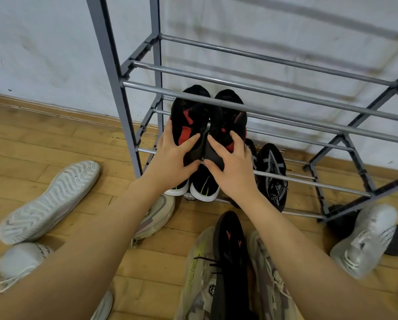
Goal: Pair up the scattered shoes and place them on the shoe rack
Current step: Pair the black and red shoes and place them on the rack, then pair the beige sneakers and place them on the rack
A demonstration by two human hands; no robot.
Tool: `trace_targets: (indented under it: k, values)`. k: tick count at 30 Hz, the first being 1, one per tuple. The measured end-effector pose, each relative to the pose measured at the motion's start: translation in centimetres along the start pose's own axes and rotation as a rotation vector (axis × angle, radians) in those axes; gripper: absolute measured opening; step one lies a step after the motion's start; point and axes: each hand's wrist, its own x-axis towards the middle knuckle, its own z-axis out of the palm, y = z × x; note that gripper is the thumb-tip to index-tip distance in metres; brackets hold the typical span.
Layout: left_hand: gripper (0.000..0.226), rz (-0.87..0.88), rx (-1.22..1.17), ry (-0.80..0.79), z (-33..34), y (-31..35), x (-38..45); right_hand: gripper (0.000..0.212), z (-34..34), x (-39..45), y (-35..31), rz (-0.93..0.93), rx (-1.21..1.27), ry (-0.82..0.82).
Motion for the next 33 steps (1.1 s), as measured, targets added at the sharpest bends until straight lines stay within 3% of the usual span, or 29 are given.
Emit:
trace_targets:
  k: [6,11,18,24,33]
  values:
    - [0.064,-0.027,0.168,-0.008,-0.9,1.1,-1.7,0.055,-1.1,-0.9,-0.2,0.008,-0.049,-0.041]
    - [0.051,0.058,0.200,0.085,-1.9,3.7,-4.2,0.054,-3.5,-4.3,-0.1,-0.016,-0.010,0.021]
    - [0.044,0.200,0.171,0.042,-1.7,10.6,-6.2,0.040,-9.1,-10.6,2.9,0.136,0.057,0.137]
    - [0.040,0.342,0.122,-0.076,4.4,17.7,-7.0,0.032,-12.3,-17.5,9.8,0.252,0.038,0.254]
    - [0.035,0.454,0.121,-0.341,18.0,24.2,-6.4,0.036,-11.6,-24.2,22.5,0.557,0.044,0.218]
